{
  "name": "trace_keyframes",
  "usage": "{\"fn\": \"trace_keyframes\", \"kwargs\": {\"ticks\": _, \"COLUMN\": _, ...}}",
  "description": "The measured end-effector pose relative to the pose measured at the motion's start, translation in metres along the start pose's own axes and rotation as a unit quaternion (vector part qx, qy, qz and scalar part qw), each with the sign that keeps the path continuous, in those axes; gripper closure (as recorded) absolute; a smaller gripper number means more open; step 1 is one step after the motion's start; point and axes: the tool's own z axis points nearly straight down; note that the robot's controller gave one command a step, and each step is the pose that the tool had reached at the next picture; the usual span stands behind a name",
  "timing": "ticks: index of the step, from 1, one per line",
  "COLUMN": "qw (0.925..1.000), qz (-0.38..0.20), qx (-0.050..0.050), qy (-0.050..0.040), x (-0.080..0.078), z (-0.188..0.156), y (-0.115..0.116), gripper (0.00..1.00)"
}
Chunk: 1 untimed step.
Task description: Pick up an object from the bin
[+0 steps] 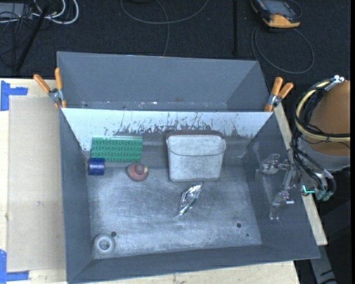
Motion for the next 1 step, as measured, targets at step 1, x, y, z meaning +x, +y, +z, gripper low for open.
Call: {"fn": "trace_keyframes", "kwargs": {"ticks": 1, "qw": 1.0000, "qz": -0.005, "qx": -0.001, "qy": -0.0017, "x": -0.0544, "z": 0.0821, "y": 0.0561, "gripper": 0.00}}
